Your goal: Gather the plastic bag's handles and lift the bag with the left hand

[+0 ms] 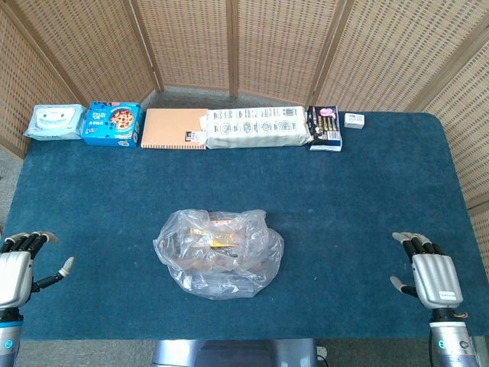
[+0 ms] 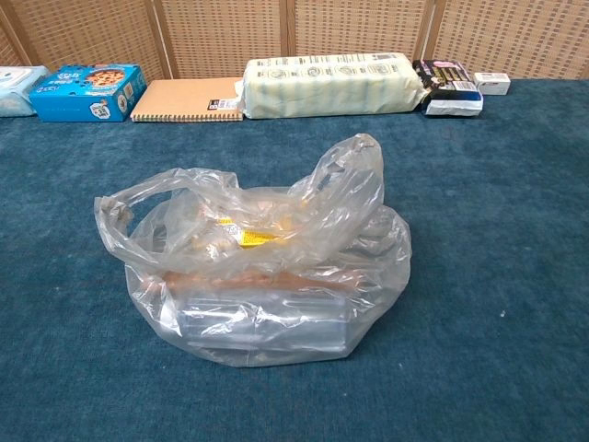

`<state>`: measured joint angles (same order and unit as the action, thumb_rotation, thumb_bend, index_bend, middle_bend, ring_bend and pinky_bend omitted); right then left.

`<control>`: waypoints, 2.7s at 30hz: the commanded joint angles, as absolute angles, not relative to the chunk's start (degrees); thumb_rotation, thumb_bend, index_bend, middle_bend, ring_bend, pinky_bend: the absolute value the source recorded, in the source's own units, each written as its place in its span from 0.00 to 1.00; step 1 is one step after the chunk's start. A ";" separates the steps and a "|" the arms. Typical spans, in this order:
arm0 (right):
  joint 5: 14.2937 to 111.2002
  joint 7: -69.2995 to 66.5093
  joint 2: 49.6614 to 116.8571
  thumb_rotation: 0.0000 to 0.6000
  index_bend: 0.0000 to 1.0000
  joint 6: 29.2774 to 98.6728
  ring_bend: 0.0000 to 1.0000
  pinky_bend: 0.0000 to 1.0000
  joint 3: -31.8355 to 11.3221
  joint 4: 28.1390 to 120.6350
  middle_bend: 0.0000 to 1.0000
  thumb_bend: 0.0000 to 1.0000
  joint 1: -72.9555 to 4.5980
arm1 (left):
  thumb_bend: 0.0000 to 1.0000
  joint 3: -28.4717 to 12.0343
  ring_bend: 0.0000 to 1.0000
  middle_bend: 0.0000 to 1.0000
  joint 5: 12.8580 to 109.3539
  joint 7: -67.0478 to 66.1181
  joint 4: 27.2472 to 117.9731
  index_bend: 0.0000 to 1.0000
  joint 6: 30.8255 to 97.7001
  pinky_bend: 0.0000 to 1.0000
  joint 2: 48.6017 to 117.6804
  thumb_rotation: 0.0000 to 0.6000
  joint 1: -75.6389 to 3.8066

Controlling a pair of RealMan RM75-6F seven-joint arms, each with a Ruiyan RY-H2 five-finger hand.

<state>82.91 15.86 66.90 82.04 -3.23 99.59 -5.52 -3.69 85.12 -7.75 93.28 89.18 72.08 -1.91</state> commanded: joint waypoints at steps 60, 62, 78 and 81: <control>84.43 12.72 65.18 1.00 0.20 88.21 0.22 0.26 -1.98 99.30 0.24 0.10 -0.53 | 0.08 -4.28 0.34 0.36 74.64 -13.62 99.65 0.39 55.64 0.28 65.95 0.00 -22.29; 84.41 12.45 65.18 1.00 0.20 88.28 0.22 0.26 -1.99 99.17 0.24 0.10 -0.40 | 0.07 -4.34 0.34 0.36 73.35 -13.75 100.34 0.39 53.70 0.28 66.10 0.00 -23.48; 84.29 11.29 64.78 1.00 0.20 89.02 0.22 0.24 -1.98 98.60 0.24 0.11 0.64 | 0.00 -4.19 0.20 0.23 69.60 -5.93 102.76 0.23 41.94 0.28 65.51 0.00 -29.98; 84.30 11.14 64.80 1.00 0.20 89.14 0.22 0.24 -1.97 98.51 0.24 0.11 0.80 | 0.00 -4.26 0.20 0.23 70.20 -5.52 102.79 0.23 42.04 0.28 65.91 0.00 -30.54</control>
<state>84.30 11.14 64.80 89.12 -1.97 98.52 0.79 -4.24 70.02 -5.68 102.74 42.01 65.75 -30.35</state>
